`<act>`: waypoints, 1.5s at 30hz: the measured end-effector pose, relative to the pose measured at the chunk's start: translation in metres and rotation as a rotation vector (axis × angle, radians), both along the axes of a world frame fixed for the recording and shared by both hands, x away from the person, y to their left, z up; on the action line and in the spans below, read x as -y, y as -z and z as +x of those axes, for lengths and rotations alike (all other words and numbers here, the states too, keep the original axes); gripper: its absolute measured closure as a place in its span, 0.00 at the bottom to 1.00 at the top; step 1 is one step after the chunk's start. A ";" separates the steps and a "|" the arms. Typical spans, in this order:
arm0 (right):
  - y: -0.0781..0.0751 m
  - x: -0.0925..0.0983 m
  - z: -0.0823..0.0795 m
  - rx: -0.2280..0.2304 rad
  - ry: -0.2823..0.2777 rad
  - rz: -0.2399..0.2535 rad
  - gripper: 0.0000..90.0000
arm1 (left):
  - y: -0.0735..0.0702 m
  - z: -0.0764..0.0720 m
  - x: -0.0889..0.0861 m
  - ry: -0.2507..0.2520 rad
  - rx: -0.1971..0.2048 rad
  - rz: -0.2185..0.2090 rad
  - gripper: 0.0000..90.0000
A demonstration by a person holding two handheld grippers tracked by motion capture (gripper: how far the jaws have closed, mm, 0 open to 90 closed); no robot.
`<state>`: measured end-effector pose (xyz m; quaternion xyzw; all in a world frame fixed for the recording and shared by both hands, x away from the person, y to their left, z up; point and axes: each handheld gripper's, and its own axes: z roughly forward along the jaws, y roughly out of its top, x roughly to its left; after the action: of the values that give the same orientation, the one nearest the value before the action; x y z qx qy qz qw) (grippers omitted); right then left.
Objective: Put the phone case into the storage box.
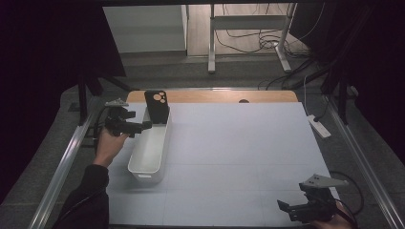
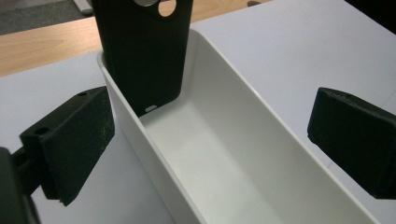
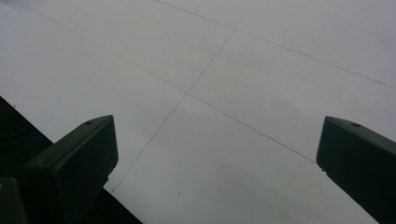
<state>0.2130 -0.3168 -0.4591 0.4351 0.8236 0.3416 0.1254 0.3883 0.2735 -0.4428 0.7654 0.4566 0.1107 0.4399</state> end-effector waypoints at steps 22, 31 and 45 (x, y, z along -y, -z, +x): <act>0.000 -0.001 0.000 0.002 0.000 -0.002 0.00 | -0.002 -0.042 0.011 0.066 0.039 0.016 0.00; 0.000 0.000 0.000 0.002 0.001 -0.002 0.00 | -0.003 -0.061 0.011 0.081 0.048 0.018 0.00; 0.000 0.000 0.000 0.003 0.000 -0.002 0.00 | 0.000 -0.094 0.013 0.092 0.058 0.029 0.00</act>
<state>0.2127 -0.3164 -0.4589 0.4342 0.8238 0.3414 0.1270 0.2943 0.2601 -0.4430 0.7883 0.4064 0.1190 0.4464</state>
